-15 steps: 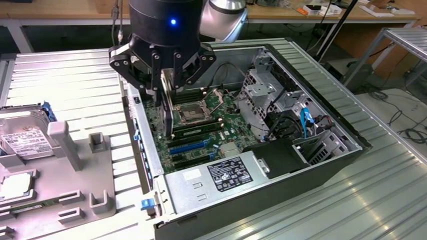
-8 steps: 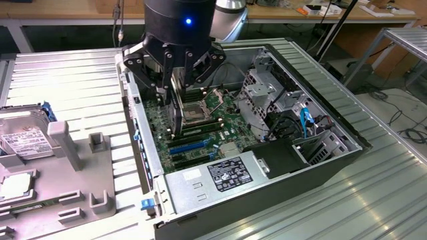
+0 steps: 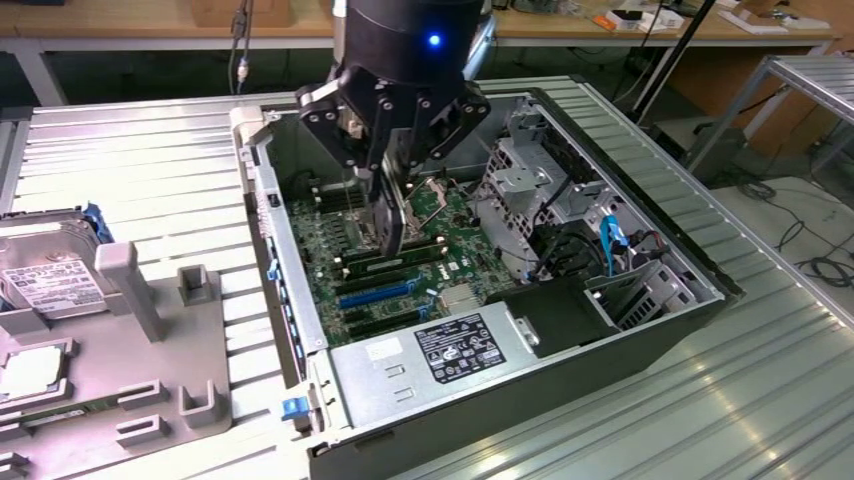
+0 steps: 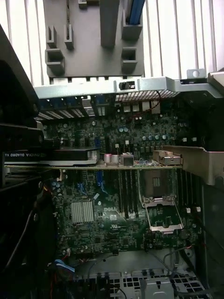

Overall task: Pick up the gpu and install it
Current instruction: 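Pick up the gpu and move the gpu toward the slot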

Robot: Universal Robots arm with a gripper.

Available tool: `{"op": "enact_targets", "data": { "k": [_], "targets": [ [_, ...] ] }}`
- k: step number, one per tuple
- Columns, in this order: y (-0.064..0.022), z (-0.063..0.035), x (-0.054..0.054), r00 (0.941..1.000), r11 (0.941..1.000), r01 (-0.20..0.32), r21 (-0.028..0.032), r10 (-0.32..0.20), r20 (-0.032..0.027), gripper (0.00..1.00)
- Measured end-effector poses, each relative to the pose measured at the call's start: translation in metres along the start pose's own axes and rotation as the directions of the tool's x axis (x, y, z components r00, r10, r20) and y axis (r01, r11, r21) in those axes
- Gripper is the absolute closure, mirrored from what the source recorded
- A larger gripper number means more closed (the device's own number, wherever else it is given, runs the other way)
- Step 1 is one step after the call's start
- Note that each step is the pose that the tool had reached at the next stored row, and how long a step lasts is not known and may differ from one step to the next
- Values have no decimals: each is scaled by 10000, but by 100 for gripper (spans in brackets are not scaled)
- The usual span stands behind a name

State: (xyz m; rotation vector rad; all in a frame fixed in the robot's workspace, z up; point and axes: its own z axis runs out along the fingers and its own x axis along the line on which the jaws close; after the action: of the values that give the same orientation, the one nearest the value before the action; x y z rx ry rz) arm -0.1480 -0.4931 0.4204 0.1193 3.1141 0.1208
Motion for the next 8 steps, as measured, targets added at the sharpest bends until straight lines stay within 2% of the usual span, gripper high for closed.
{"op": "enact_targets", "data": {
  "k": [8],
  "targets": [
    [38, 12, -420, 10000, 10000, -1, 0, 1, 0, 73]
  ]
}}
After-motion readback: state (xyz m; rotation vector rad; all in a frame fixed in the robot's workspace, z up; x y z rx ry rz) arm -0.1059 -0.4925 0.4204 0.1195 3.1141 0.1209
